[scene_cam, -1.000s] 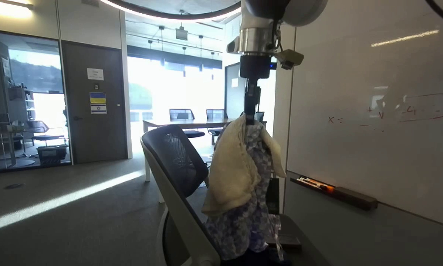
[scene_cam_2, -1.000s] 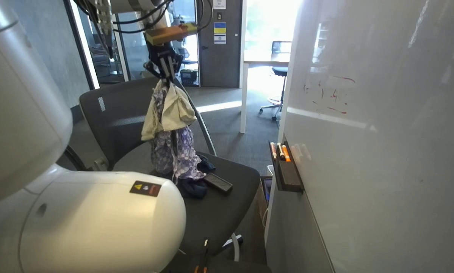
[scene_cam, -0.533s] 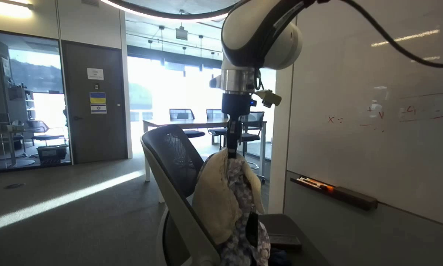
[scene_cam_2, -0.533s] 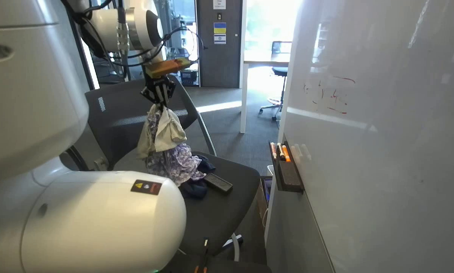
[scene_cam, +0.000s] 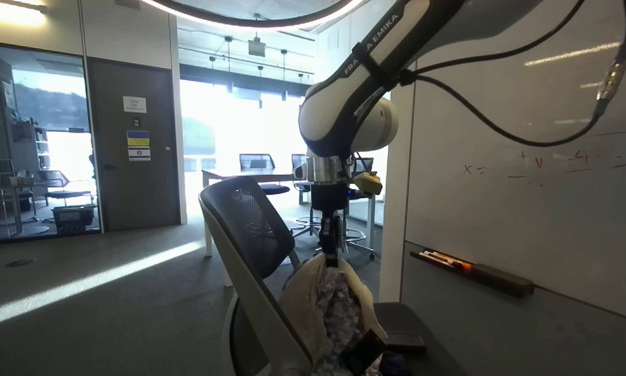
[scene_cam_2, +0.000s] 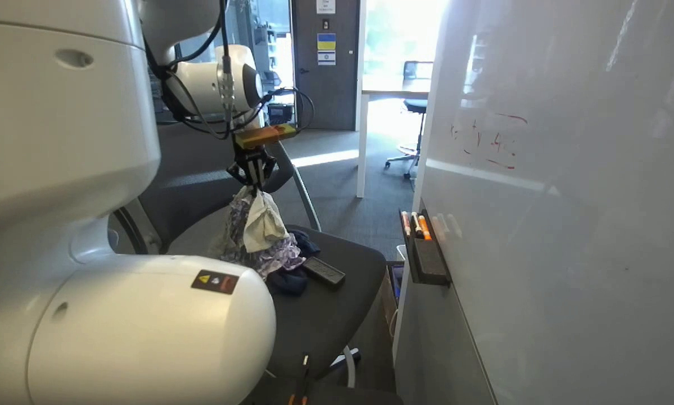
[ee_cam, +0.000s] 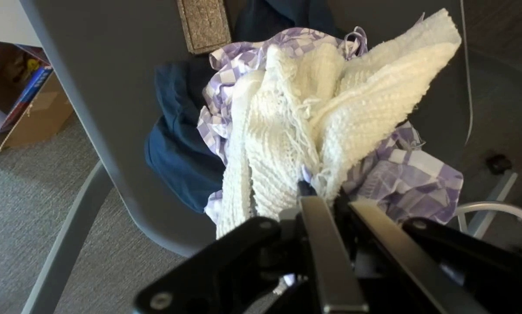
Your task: Remove the clothes from the backrest of the chair and put them on the seat.
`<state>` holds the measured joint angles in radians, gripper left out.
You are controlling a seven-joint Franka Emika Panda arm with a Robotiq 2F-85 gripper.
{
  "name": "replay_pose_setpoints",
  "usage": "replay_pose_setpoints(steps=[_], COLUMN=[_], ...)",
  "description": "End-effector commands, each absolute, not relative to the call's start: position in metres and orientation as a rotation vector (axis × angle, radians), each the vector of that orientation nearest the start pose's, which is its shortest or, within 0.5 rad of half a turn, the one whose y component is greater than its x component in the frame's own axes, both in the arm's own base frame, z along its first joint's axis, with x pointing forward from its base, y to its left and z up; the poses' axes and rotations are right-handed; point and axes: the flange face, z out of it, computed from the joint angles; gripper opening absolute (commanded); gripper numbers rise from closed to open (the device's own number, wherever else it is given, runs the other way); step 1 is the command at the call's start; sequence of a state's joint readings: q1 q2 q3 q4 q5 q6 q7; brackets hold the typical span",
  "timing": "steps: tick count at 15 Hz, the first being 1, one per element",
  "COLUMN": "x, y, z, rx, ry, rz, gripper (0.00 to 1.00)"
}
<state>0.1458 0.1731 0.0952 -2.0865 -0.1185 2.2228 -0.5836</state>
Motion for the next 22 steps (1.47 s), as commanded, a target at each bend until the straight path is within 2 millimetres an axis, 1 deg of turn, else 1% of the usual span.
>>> replay_pose_setpoints(steps=[1,2,4,5,6,9,10,11,15,17,18,19,20,21,22], x=[0.573,0.575,0.576,0.574,0.574,0.571,0.568,0.565,0.548,0.538,0.534,0.530,0.526,0.534,0.530], y=[0.133,0.132,0.131,0.130,0.129,0.119,0.113,0.108,0.084,0.071,0.065,0.060,0.055,0.061,0.057], z=[0.339,0.339,0.346,0.352,0.359,0.389,0.405,0.419,0.482,0.514,0.526,0.536,0.544,0.525,0.533], rx=[-2.898,-2.891,-2.881,-2.867,-2.862,-2.865,-2.863,-2.871,-2.899,-2.917,-2.930,-2.943,-2.982,-2.958,-2.976], ry=[-1.356,-1.351,-1.337,-1.324,-1.306,-1.228,-1.205,-1.170,-1.035,-0.920,-0.867,-0.801,-0.692,-0.836,-0.781], rz=[0.138,0.147,0.174,0.186,0.186,0.197,0.194,0.203,0.176,0.103,0.088,0.080,0.079,0.093,0.084], gripper=[0.36,0.36,0.50,0.58,0.65,0.87,0.95,0.99,1.00,1.00,1.00,1.00,1.00,1.00,1.00])
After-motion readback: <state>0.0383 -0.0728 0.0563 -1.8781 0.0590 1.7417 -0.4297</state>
